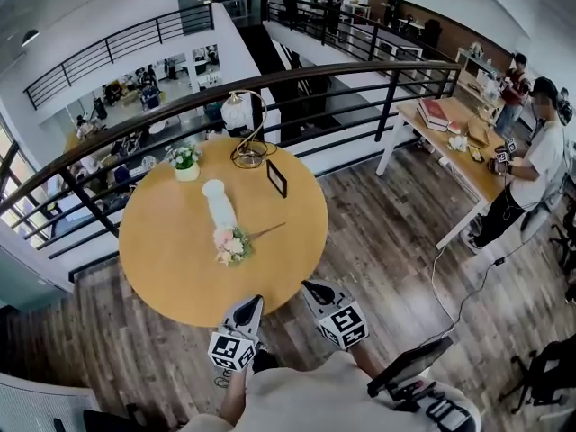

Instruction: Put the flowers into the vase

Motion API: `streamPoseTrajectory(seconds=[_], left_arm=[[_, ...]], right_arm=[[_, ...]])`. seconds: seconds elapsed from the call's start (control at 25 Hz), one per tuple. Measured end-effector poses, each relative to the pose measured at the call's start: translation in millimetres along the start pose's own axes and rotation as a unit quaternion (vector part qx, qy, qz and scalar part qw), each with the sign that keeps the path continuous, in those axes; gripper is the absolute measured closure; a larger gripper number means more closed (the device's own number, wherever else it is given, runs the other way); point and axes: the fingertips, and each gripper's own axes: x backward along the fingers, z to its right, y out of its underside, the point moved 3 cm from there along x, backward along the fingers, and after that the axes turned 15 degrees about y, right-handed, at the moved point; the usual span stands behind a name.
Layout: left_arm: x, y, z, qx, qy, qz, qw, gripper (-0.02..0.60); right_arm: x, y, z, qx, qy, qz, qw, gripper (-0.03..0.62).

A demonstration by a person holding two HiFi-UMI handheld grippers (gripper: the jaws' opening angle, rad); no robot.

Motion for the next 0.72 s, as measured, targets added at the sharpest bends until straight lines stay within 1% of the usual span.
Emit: streamPoseTrajectory(seconds=[0.12, 0.4, 0.56, 0.72], left_arm=[[3, -9, -32, -0.004, 0.006, 0.004, 1.0000, 0.575], [12, -30, -104, -0.017, 0.004, 0.014, 0.9997, 0.575], [23, -34, -125, -0.013, 0.005, 0.016, 0.9998, 0.575], [23, -31, -136, -0.009, 0.009, 0.015, 0.9998, 0.575]], right_arm=[[-27, -14, -10, 0.006, 0.004, 0.002, 1.000, 0.585], [-93, -44, -33, 0.023, 0.001, 0.013, 1.000, 0.585], [-113, -55, -50, 0.028, -0.002, 0.012, 1.000, 0.585], [-123, -55, -58, 0.033, -0.004, 0.008, 0.999, 0.585]])
